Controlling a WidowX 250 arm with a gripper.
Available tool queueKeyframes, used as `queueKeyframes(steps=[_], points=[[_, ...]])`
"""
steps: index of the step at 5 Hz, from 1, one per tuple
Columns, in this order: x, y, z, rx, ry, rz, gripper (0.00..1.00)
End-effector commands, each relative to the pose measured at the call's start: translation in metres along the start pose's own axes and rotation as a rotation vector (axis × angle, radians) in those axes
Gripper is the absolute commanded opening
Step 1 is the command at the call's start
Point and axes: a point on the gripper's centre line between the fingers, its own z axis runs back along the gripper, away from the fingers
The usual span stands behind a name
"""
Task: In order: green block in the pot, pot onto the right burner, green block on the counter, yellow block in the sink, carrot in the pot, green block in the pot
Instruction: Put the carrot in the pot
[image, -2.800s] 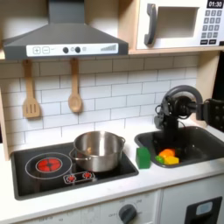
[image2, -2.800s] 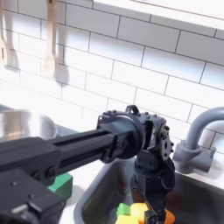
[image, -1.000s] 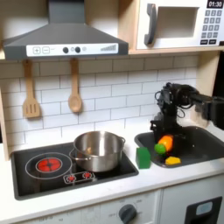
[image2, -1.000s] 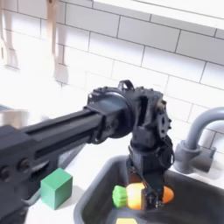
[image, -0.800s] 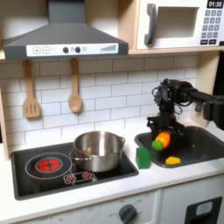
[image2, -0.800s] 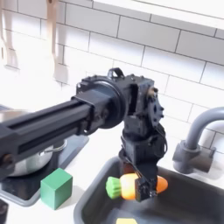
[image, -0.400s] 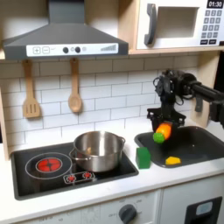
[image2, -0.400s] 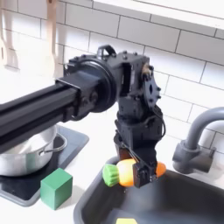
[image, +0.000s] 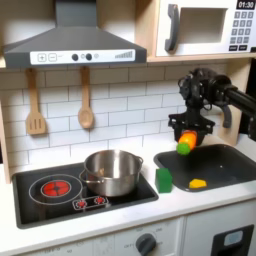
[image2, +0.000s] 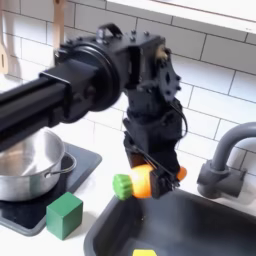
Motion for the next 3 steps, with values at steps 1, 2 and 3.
queueKeyframes(steps=[1,2,3], points=[[-0.015,0.026,0.025,0.073,-0.002,0.163,0.0],[-0.031,0.041,0.029,0.097,0.024,0.256,0.0],[-0.042,0.06,0.033,0.136,0.025,0.333,0.0]])
